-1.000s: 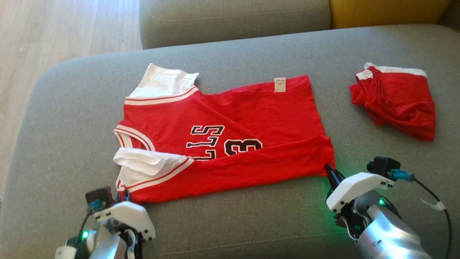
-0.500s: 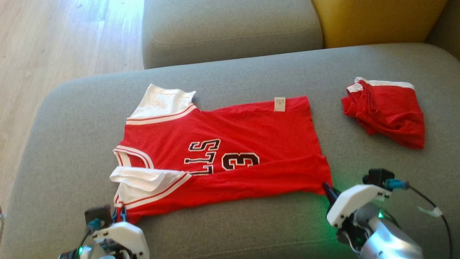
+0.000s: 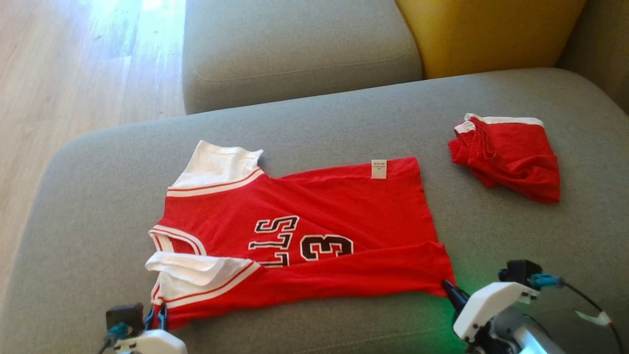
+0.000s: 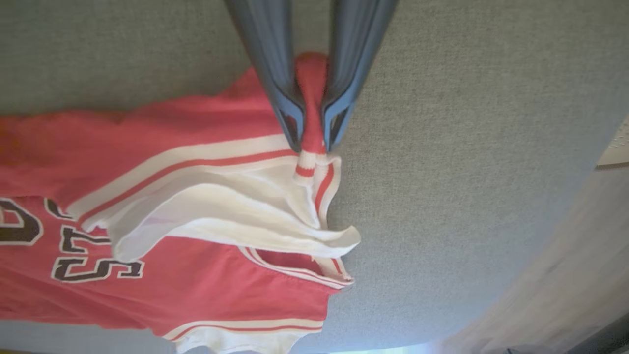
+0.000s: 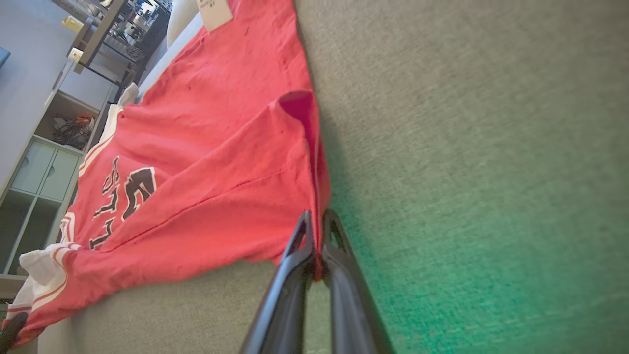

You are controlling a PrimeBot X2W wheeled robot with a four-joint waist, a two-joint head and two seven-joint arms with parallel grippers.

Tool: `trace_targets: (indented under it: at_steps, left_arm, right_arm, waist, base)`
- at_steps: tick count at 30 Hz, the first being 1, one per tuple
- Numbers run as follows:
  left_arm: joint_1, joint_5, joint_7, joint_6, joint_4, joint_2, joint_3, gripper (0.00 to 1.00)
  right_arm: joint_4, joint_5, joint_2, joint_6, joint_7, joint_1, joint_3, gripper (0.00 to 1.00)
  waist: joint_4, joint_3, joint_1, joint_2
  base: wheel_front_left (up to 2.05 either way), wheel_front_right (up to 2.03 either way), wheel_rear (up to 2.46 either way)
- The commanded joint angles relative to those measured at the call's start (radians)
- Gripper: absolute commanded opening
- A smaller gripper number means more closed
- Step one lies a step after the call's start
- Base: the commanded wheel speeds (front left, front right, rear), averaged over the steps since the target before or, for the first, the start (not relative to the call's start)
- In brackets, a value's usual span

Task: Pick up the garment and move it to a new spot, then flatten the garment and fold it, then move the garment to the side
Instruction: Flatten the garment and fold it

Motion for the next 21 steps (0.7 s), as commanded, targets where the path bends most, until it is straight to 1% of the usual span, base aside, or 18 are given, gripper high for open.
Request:
trace_targets:
  at_steps: [1,4,9,13,17,18,19,21]
  left_arm:
    - [-0.029,0.001,0.003,0.012,-0.062,0.039,0.038,0.0]
    - [0.008,0.005,0.048,0.023,-0.154,0.068,0.035,0.0]
    - [0.075,0.013,0.14,0.037,-0.281,0.101,0.013,0.0]
    - [0.121,0.016,0.197,0.052,-0.34,0.116,0.001,0.0]
    - [0.149,0.013,0.235,0.063,-0.376,0.114,-0.013,0.0]
    - [0.153,0.015,0.241,0.068,-0.382,0.114,-0.015,0.47]
    - [0.156,0.017,0.245,0.073,-0.388,0.114,-0.017,1.0]
    - [0.159,0.019,0.246,0.085,-0.4,0.111,-0.016,1.0]
  right_arm:
    - [-0.042,-0.003,-0.021,0.0,0.003,-0.013,0.008,0.0]
    - [-0.089,-0.018,-0.04,0.0,0.022,0.01,-0.008,0.0]
    - [-0.161,-0.056,-0.058,0.0,0.063,0.053,-0.053,0.0]
    - [-0.214,-0.107,-0.062,0.0,0.095,0.09,-0.102,0.0]
    - [-0.279,-0.161,-0.048,0.0,0.134,0.131,-0.165,0.0]
    - [-0.297,-0.18,-0.045,0.0,0.136,0.139,-0.186,0.49]
    - [-0.316,-0.197,-0.039,0.0,0.143,0.146,-0.208,1.0]
    - [-0.361,-0.231,-0.025,0.0,0.165,0.16,-0.245,1.0]
  waist:
    - [-0.005,-0.001,0.0001,0.0]
    - [-0.009,-0.003,0.0001,0.0]
    - [-0.01,-0.002,0.0001,0.0]
    - [-0.008,-0.002,0.0001,0.0]
    - [-0.003,-0.002,0.0001,0.0]
    - [-0.003,-0.003,0.0001,0.0]
    - [-0.002,-0.003,0.0001,0.0]
    - [-0.002,-0.003,0.0001,0.0]
  base:
    - [0.0,0.0,0.0]
    - [0.0,0.0,0.0]
    - [0.0,0.0,0.0]
    - [0.0,0.0,0.0]
    - [0.0,0.0,0.0]
    - [0.0,0.0,0.0]
    - [0.0,0.0,0.0]
    - [0.0,0.0,0.0]
